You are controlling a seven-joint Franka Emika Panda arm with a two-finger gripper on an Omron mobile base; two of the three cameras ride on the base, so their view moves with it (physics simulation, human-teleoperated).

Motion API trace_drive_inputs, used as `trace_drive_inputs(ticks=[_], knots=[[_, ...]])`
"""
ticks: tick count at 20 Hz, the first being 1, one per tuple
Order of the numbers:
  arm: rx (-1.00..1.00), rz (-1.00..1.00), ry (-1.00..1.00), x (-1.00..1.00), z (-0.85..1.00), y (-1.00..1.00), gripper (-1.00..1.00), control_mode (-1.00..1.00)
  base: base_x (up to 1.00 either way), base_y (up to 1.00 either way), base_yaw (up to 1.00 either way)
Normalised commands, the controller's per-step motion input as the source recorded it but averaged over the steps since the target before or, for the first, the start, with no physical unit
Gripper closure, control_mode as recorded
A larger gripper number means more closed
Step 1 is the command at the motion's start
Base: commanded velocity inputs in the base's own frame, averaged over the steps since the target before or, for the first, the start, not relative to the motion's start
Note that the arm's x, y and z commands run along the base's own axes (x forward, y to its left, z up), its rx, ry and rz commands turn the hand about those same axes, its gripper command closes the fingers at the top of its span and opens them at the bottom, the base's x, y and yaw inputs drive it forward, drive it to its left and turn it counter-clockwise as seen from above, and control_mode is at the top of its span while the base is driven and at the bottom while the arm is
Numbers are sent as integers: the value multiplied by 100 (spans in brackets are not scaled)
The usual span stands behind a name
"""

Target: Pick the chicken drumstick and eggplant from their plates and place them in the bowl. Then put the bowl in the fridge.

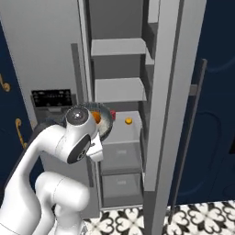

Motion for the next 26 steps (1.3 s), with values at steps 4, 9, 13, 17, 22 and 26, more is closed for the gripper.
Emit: trace_drive_inputs(ticks=[4,9,13,17,22,26], knots=[[0,0,0,0,0,0,100,100,90,-8,0],[0,0,0,0,0,0,100,100,26,-56,-2],[0,0,0,0,0,0,100,100,31,-24,-5],[0,-1,0,18,0,0,100,-100,7,0,0],[0,-13,0,77,1,46,100,-100,0,0,0],[1,-2,0,75,0,2,100,-100,0,0,0]])
